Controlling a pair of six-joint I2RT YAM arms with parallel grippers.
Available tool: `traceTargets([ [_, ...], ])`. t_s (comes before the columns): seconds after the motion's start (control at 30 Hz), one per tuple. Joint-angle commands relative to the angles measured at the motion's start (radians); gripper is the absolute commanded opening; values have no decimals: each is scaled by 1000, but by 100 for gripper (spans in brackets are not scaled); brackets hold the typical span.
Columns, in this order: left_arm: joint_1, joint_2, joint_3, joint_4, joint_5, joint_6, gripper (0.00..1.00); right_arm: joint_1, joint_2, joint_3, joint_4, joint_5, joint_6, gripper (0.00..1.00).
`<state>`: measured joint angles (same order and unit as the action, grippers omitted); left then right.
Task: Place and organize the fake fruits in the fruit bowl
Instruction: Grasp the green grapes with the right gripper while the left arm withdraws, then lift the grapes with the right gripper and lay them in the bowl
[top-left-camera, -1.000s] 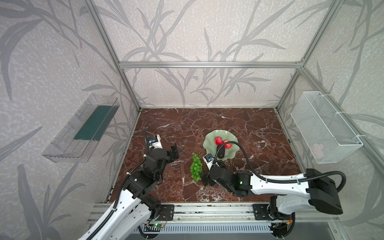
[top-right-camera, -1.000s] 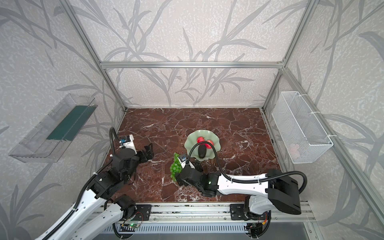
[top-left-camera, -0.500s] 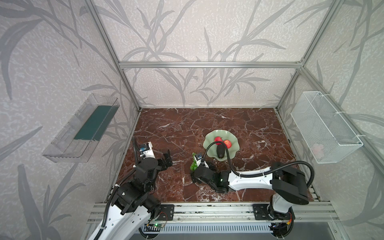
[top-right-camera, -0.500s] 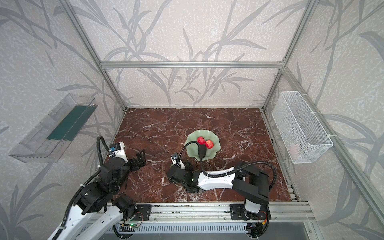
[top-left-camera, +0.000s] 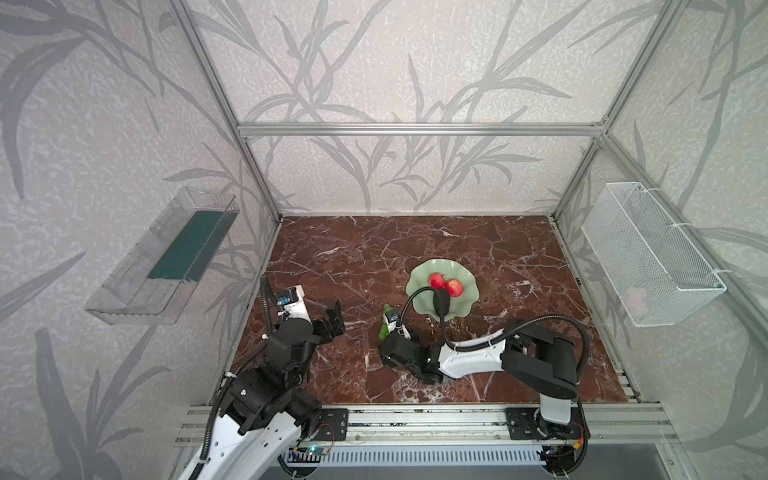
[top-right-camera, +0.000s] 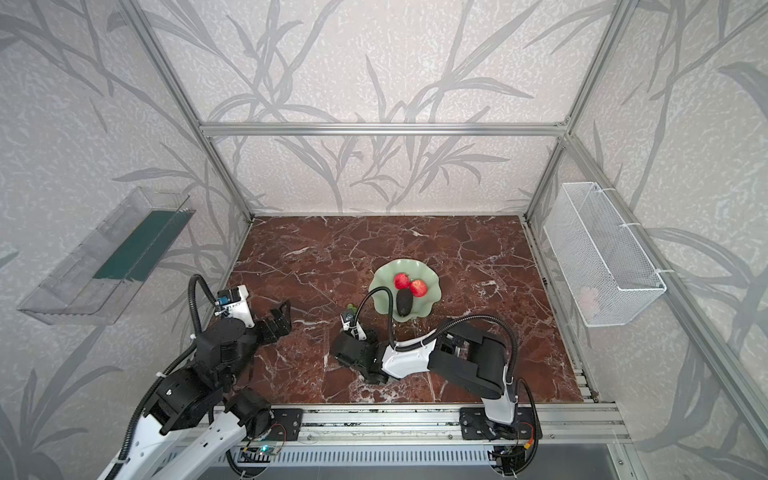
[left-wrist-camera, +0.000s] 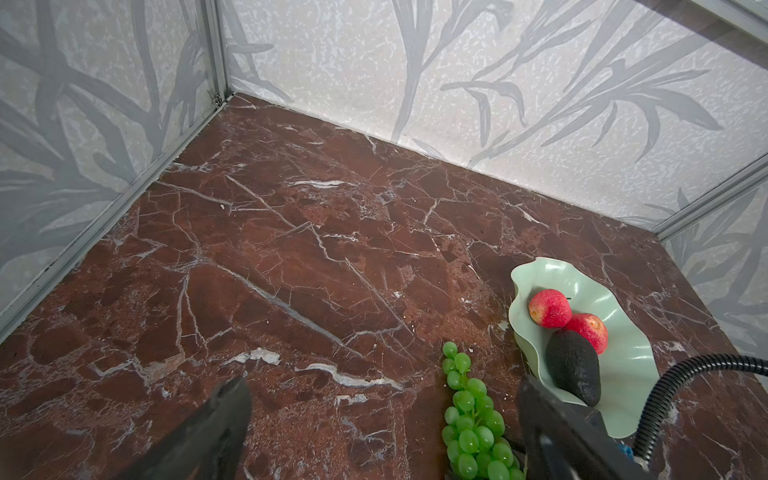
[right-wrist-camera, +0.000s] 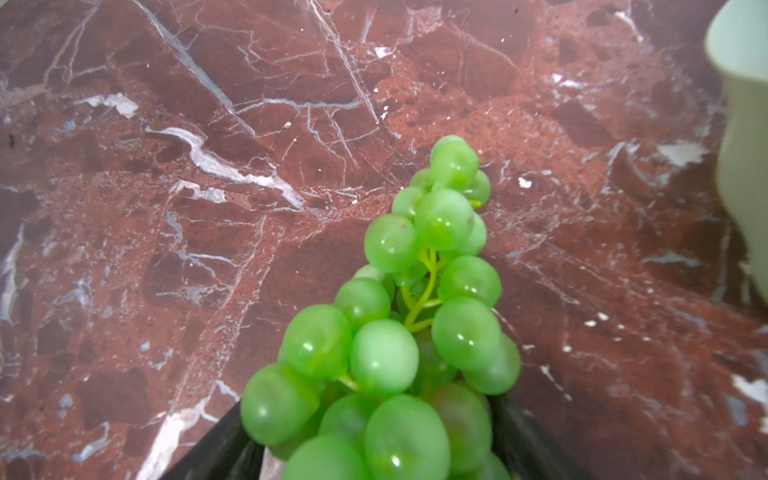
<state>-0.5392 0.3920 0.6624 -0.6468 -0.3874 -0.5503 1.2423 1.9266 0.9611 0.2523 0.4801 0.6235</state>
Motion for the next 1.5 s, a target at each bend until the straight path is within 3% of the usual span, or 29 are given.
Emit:
traceTargets([
  [0.0, 4, 0, -12, -5, -3, -9, 100, -5, 7, -23, 76, -8, -2, 67],
  [0.37, 5, 13, -15, 3, 2, -5, 100, -5, -140, -155, 212, -4, -114, 47],
  [0.77, 4, 21, -20, 9, 4, -7, 100, -45, -454, -199, 131, -3, -191, 43],
  [1.13, 4, 27, -23, 12, 9, -8, 100, -238, -624, -171, 68, -75, -297, 42],
  [1.47, 4, 31, -23, 9, 5, -9, 100, -418, -544, -210, 177, -192, -342, 43],
])
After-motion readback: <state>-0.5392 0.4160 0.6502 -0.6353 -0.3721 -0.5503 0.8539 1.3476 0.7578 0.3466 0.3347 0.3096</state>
